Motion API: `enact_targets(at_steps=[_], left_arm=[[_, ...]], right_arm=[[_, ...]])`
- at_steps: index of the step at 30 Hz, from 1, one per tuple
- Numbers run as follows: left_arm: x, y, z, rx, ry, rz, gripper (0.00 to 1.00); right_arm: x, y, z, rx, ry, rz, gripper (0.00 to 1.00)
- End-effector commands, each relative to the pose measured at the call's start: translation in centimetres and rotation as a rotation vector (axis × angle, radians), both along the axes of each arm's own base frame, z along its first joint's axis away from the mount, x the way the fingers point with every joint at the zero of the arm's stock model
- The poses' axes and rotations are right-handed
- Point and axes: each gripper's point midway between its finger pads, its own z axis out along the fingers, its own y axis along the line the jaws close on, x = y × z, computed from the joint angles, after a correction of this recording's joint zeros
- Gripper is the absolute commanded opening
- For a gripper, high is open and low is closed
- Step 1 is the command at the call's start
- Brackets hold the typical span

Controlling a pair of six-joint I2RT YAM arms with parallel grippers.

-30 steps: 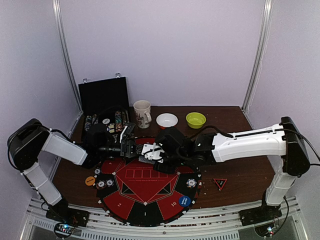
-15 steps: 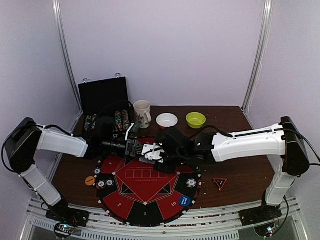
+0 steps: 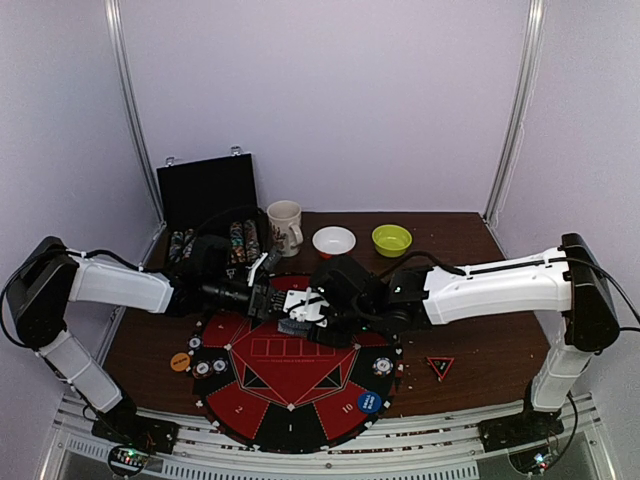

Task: Distribute texas hold em gaming equipment
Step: Pass from the right arm to the left

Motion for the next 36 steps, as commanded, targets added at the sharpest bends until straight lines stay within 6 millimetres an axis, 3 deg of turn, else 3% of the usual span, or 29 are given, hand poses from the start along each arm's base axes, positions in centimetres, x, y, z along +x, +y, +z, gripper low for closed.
enact_targets(at_steps=[1, 7, 12, 16, 17, 25, 32, 36], left_arm=[[0.4, -0.1, 1.5, -0.039, -0.055, -0.004, 0.37], [-0.4, -0.6, 0.5, -0.114, 0.019, -0.035, 0.00], [-0.5, -0.6, 1.0, -0.138, 0.005, -0.039, 0.00], [-0.1, -0.3, 1.5, -0.132, -0.026, -0.023, 0.00], [-0.1, -0.3, 1.7, -0.137, -0.030, -0.019, 0.00], [-0.6, -0.2, 3.1, -0.197, -0.041, -0.033, 0.00], [-1.2, 0.0, 3.8, -0.233, -0.033, -0.047, 0.00], [-1.1, -0.2, 3.7, -0.246, 0.002, -0.044, 0.00]], right_arm=[[-0.1, -0.2, 1.6, 0.029, -0.023, -0.002, 0.60], [-0.4, 1.0, 0.3, 0.059, 0.013, 0.024, 0.59], [-0.4, 0.8, -0.1, 0.050, 0.016, 0.018, 0.67], [-1.4, 0.6, 0.4, 0.071, 0.046, 0.059, 0.97], [-1.8, 0.7, 0.7, 0.085, 0.059, 0.073, 1.00], [-1.4, 1.1, -0.5, 0.099, 0.136, 0.065, 1.00], [1.1, 0.7, -1.1, 0.073, 0.089, -0.034, 1.00], [1.7, 0.6, -0.9, 0.054, 0.050, -0.038, 0.93]])
